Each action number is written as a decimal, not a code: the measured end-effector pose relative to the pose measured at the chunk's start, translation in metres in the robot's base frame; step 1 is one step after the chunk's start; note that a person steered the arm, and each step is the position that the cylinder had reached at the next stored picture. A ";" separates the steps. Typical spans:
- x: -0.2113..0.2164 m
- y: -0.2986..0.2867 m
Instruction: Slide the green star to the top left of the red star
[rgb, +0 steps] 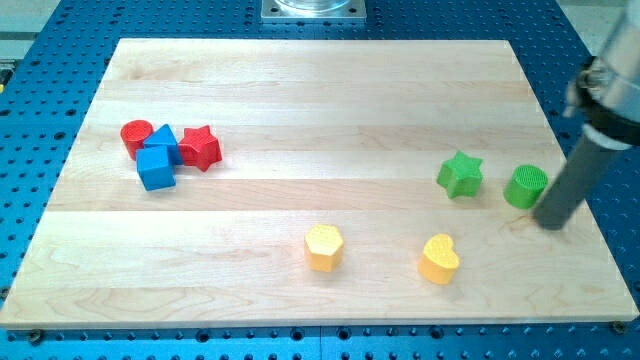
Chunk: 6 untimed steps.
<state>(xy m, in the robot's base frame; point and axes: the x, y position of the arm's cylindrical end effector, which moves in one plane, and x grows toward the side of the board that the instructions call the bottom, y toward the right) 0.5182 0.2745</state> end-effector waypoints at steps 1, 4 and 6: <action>0.000 0.042; -0.045 -0.113; -0.067 -0.277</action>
<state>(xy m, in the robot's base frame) 0.4516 -0.0021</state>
